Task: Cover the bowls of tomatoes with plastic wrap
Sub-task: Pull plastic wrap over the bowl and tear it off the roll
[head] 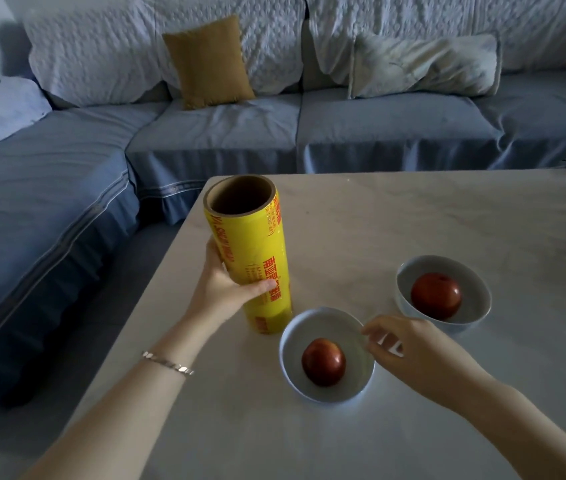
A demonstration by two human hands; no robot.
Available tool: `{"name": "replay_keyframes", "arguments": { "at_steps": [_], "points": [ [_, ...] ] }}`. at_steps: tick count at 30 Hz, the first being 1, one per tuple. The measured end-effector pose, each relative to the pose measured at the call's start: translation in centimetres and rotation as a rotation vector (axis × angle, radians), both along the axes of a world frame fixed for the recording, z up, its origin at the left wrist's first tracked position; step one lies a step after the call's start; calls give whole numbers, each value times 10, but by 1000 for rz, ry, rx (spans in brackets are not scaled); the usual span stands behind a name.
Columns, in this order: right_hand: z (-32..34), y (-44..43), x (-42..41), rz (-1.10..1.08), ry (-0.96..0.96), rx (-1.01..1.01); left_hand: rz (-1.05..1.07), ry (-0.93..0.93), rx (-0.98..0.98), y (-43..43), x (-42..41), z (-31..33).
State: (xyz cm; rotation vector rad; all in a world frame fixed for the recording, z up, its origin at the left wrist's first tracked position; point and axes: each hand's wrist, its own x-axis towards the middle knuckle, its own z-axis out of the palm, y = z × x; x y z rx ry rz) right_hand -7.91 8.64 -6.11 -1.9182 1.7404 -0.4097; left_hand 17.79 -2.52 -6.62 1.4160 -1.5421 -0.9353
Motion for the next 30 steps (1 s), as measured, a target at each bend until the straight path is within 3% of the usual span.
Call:
{"name": "replay_keyframes", "arguments": {
  "at_steps": [5, 10, 15, 19, 30],
  "points": [
    [11, 5, 7, -46, -104, -37, 77, 155, -68, -4, -10, 2],
    [43, -3, 22, -68, -164, -201, 159, 222, -97, 6, -4, 39],
    [85, -15, 51, -35, -251, -375, -68, 342, -50, 49, -1, 87],
    [97, -14, 66, -105, -405, -472, -181, 395, 137, 72, -17, 89],
    [63, 14, 34, -404, -697, -493, -250, 186, 244, 103, -73, 65]
  ]
}}
